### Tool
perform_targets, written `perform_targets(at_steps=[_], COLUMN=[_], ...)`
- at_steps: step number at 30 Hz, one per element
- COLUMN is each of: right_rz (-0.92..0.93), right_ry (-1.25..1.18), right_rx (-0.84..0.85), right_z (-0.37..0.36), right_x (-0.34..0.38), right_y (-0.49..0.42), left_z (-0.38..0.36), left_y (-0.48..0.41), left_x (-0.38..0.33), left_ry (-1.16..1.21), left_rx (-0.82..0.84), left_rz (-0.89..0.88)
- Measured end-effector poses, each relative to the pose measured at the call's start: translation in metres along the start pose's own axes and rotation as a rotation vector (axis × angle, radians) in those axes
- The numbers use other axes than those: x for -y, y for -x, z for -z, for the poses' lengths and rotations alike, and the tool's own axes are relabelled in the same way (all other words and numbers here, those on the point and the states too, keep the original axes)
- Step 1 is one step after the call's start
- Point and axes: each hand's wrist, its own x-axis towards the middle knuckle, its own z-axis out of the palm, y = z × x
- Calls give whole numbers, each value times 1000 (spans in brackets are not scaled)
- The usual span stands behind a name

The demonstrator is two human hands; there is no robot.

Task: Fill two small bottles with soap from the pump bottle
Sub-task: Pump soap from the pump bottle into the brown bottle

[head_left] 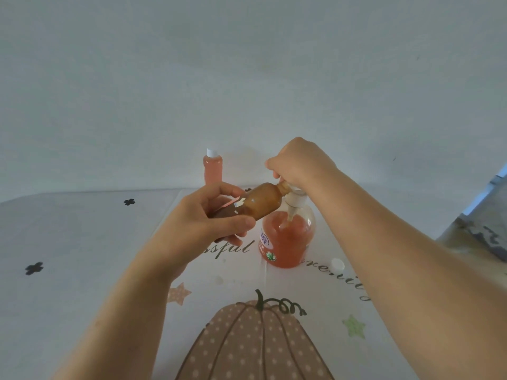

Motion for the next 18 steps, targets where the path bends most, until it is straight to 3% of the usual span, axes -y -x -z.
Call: perform_targets(at_steps=[18], right_rz=[8], right_ry=[69], right_rx=[8], right_z=[16], right_x=[11], right_y=[5], left_z=[-1], left_y=[-1], left_x=[2], left_ry=[79], left_rx=[16], left_rz=[3])
